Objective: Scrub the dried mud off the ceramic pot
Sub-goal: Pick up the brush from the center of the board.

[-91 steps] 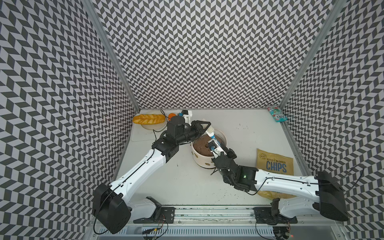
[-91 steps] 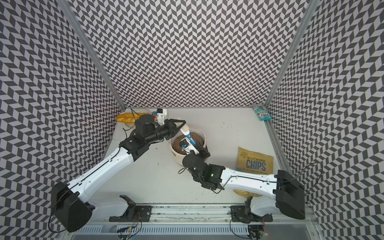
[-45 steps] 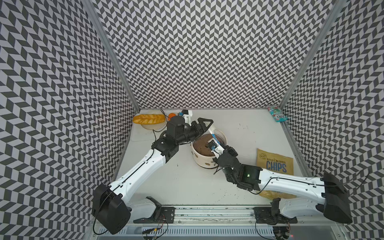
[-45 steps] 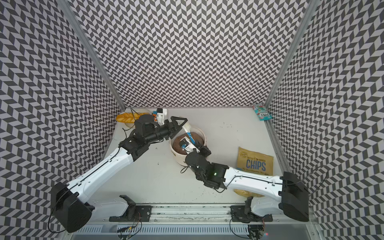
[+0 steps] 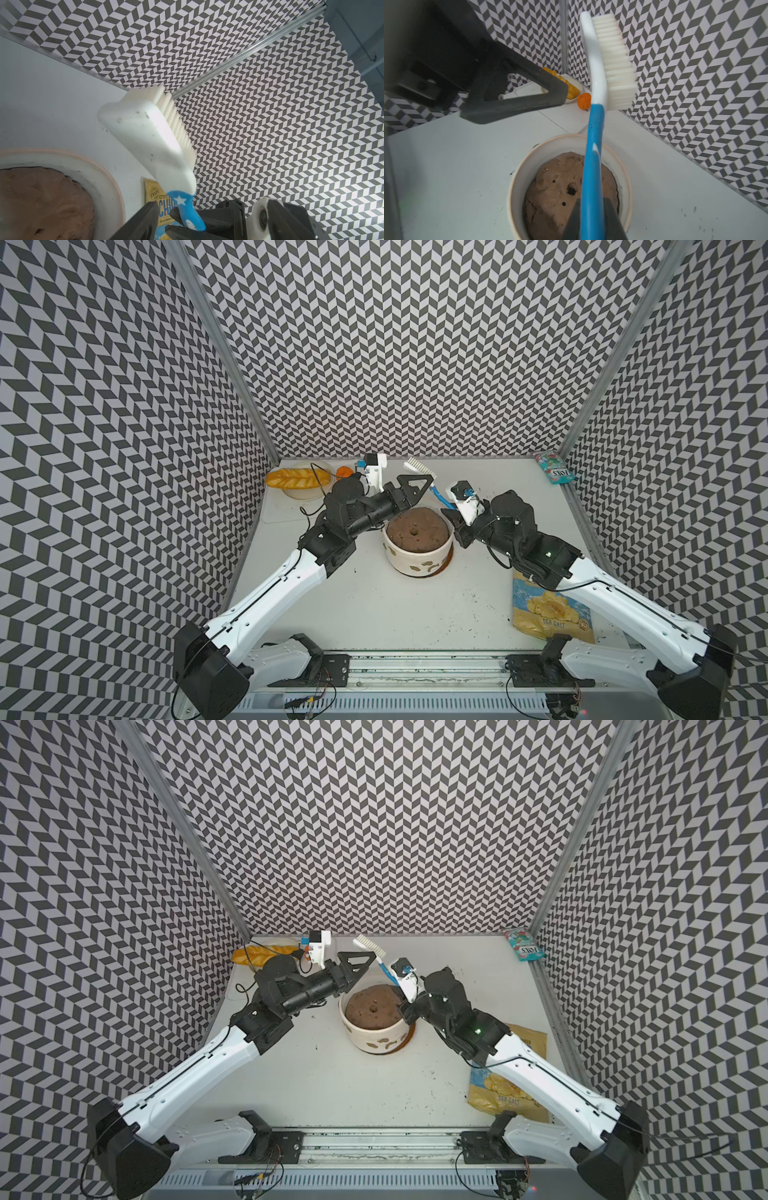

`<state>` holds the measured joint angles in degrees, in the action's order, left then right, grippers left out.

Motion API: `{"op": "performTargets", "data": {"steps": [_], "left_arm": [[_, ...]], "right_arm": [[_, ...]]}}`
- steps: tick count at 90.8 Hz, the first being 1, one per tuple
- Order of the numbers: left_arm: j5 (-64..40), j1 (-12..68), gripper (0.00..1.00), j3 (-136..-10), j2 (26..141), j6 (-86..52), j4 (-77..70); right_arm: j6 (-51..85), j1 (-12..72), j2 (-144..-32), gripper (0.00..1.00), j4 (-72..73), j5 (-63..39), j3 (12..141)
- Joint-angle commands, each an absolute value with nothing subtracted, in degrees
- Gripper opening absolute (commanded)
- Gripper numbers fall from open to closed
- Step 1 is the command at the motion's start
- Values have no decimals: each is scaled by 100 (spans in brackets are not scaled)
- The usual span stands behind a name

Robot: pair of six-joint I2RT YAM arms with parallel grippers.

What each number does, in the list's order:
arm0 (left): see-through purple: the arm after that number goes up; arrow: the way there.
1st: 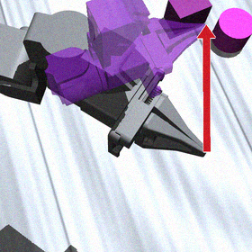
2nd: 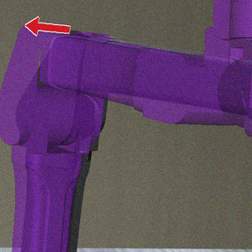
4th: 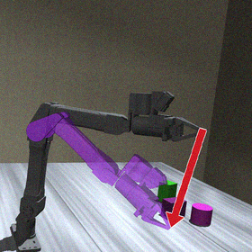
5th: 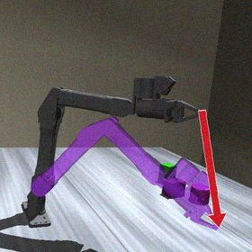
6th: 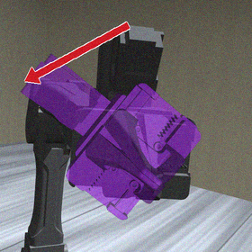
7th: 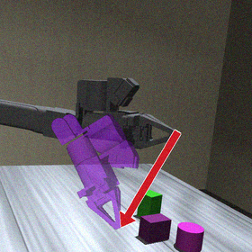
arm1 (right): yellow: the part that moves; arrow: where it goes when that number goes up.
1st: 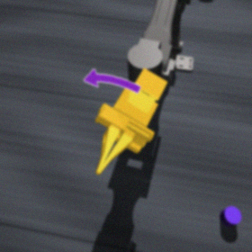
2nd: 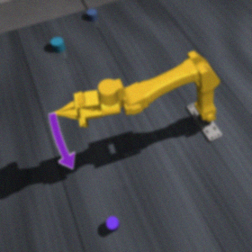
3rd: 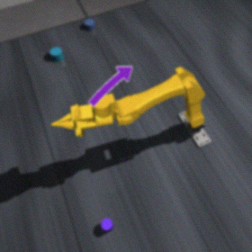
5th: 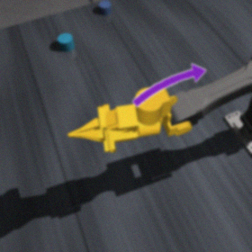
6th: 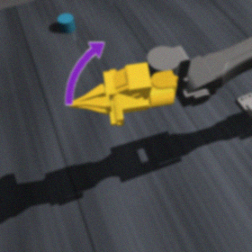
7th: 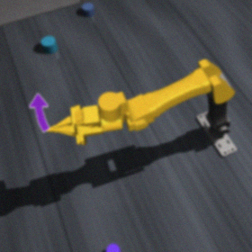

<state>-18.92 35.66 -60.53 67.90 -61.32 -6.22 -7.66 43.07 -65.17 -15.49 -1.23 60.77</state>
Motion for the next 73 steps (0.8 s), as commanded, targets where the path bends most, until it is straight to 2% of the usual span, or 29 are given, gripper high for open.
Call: {"op": "performTargets", "data": {"steps": [1, 19, 29, 58, 66, 73], "left_arm": [[-1765, 3568, 81, -5914, 6791, -6203, -867], [-1666, 3562, 68, -5940, 6887, -6185, -913], [-1615, 3560, 55, -5871, 6861, -6295, -1087], [-1692, 3518, 30, -5809, 6908, -6300, -967], [-1749, 3488, 27, -5786, 6915, -6425, -1041], [-1868, 3452, 26, -5722, 6909, -6680, -1186]], "right_arm": [[-502, 4136, -6469, 0, -1528, -1263, 6298], [-495, 4064, -6504, 0, -1704, -1610, 6422], [-501, 4056, -6504, 0, -1759, -1609, 6405], [-511, 3927, -6410, 0, -1595, -1790, 6281], [-471, 3932, -6297, 24, -1384, -1769, 6129], [-348, 3923, -6091, 37, -936, -1806, 5817]]}}
